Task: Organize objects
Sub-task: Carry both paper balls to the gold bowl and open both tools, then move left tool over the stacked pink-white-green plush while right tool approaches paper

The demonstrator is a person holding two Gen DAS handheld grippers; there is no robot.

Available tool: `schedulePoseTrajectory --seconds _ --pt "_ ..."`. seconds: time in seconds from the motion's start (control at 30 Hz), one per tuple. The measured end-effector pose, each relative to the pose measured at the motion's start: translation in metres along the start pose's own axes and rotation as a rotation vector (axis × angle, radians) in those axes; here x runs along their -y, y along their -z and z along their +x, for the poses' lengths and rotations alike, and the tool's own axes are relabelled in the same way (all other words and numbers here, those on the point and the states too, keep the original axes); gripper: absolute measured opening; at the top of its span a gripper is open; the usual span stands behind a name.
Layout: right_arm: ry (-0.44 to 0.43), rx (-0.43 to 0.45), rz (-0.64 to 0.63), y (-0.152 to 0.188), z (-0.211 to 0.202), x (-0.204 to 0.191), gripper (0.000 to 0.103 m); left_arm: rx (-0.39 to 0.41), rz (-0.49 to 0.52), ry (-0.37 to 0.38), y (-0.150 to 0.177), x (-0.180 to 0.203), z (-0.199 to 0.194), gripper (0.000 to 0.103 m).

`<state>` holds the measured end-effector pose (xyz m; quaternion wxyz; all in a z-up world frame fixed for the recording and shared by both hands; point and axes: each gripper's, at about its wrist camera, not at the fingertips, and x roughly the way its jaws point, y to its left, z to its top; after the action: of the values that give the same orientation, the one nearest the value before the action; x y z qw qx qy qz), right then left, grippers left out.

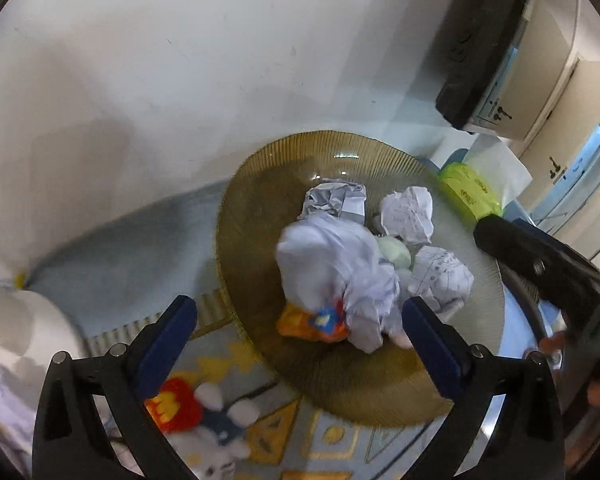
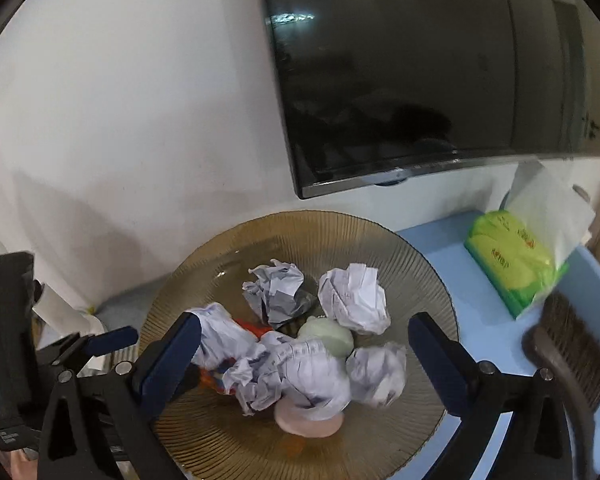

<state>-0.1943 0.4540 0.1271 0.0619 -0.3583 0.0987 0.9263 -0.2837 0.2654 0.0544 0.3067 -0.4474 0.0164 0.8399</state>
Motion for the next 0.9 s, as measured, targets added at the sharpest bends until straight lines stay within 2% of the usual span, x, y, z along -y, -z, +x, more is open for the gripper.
schedulePoseTrajectory --seconds 0.2,0.33,0.4,0.53,0.63,0.77,0.9 --pt "-0.031 0.021 0.058 0.007 -0.017 -0.01 0.103 0.056 0.038 -0.032 0.019 -0.014 -0.072 0.102" --pt "-0.088 0.045 0.042 0.019 -0.049 -0.049 0.103 0.08 -0.01 -0.098 0.034 -0.054 -0.134 0.102" --pt "-0.116 0.057 -0.003 0.029 -0.068 -0.078 0.103 0.099 -0.025 -0.159 0.047 -0.077 -0.165 0.102" --pt "-0.162 0.06 -0.144 0.061 -0.095 -0.145 0.103 0.12 -0.042 -0.276 0.079 -0.125 -0.201 0.102" --pt "-0.185 0.036 -0.233 0.093 -0.101 -0.187 0.103 0.114 -0.083 -0.322 0.109 -0.16 -0.21 0.102" --pt "-0.221 -0.022 -0.314 0.158 -0.103 -0.24 0.103 0.068 -0.145 -0.316 0.153 -0.201 -0.203 0.102" --pt "-0.212 -0.083 -0.319 0.213 -0.098 -0.27 0.103 0.033 -0.166 -0.306 0.19 -0.219 -0.184 0.102"
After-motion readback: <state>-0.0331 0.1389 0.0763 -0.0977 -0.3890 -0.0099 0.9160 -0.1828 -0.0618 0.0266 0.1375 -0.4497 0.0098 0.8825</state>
